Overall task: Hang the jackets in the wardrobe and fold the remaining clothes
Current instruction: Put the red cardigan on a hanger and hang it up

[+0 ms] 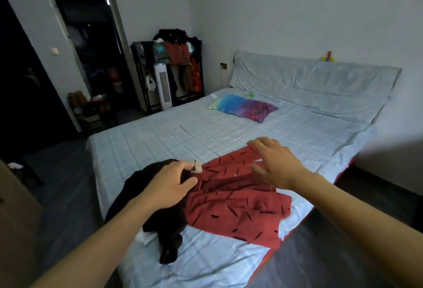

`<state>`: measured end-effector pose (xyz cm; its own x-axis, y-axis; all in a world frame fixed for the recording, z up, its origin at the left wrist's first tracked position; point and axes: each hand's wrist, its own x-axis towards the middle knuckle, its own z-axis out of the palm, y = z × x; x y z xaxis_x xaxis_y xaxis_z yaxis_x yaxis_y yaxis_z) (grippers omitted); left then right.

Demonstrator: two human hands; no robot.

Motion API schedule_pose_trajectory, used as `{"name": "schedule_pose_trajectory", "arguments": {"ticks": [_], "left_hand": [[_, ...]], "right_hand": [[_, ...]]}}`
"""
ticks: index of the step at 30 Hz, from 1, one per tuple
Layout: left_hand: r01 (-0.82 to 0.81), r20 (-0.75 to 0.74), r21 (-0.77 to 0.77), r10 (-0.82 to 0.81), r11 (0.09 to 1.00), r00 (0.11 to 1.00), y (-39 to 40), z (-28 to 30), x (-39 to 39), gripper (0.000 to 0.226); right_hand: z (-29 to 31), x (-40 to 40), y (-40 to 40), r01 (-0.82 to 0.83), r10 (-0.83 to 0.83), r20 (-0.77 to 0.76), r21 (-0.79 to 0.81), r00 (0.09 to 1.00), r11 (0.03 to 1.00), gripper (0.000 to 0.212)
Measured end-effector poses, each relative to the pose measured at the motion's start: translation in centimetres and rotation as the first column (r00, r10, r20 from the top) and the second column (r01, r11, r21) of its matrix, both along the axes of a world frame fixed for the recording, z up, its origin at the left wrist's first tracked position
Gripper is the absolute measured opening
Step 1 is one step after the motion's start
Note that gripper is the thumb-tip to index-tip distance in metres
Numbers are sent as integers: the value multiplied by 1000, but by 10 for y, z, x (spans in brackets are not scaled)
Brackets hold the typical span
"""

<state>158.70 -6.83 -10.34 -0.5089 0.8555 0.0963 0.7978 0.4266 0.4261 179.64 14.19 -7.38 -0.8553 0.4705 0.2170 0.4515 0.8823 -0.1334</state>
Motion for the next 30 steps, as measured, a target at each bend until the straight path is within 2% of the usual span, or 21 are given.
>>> {"name": "schedule_pose_trajectory", "arguments": {"ticks": [4,9,14,17,24,30], "left_hand": [[-31,65,-69,36,997,997,57,-26,5,47],[-20,151,-70,31,997,988,126,-60,14,45],[10,222,-188,32,982,975,179,-111,10,43],[19,252,-219,38,975,967,217,-135,-8,44],[-55,357,-134,100,989,929,301,-171,-82,40],[-213,492,-115,241,970,836,311,-201,-134,39]], "right_hand": [[-16,-6,54,-27,23,-61,-66,998,997,62],[-38,-12,123,-13,10,-17,-154,1000,988,63],[-59,-35,178,21,-34,-46,-269,998,963,60],[-87,-48,204,21,-23,0,-319,1000,948,61],[-106,-119,284,91,-49,146,-301,988,949,63],[-129,-214,318,-25,91,211,-296,973,955,62]]}}
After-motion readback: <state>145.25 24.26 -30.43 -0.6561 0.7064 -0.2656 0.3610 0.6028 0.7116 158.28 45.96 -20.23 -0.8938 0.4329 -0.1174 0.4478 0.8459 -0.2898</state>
